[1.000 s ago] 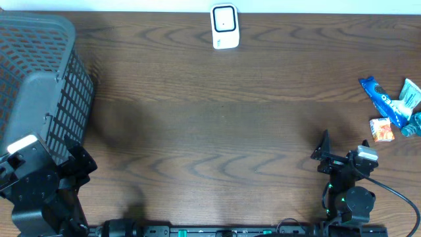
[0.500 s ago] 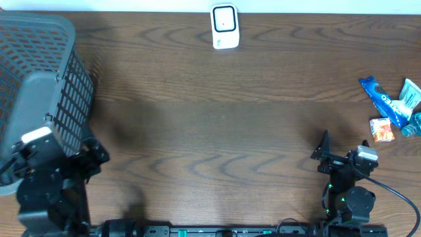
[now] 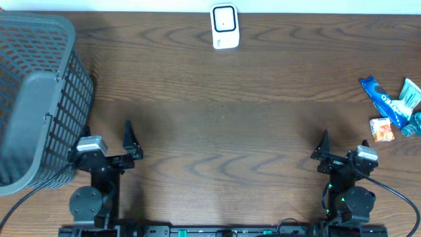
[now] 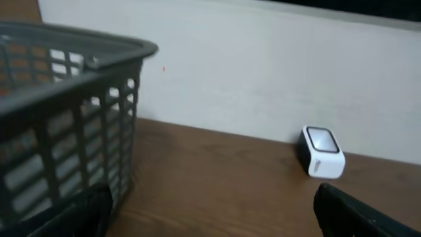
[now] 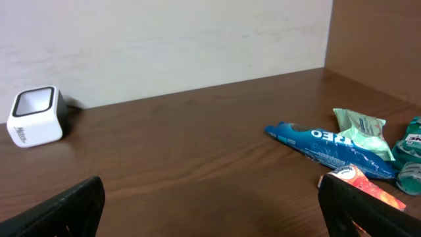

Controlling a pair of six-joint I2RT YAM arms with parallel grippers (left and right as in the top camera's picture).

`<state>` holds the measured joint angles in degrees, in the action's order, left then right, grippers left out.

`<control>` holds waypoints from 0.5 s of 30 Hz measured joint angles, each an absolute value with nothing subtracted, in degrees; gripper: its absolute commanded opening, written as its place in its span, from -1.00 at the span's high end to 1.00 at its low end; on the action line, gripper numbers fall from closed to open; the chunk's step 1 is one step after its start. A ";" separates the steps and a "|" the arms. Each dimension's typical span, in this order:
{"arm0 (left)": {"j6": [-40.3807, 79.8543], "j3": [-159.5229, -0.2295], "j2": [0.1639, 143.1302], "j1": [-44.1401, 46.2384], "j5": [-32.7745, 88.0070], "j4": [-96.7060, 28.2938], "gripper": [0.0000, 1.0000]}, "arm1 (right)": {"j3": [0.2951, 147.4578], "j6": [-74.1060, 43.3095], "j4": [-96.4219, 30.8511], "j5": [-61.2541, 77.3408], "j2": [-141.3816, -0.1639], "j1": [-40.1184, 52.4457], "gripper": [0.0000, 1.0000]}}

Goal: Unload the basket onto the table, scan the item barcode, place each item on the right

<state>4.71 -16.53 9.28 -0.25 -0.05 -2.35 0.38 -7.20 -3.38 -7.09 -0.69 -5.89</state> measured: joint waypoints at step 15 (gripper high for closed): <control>4.71 -6.31 1.69 -0.25 -1.89 0.47 -0.96 | 0.38 -7.20 -3.38 -7.07 -0.69 -5.89 -0.99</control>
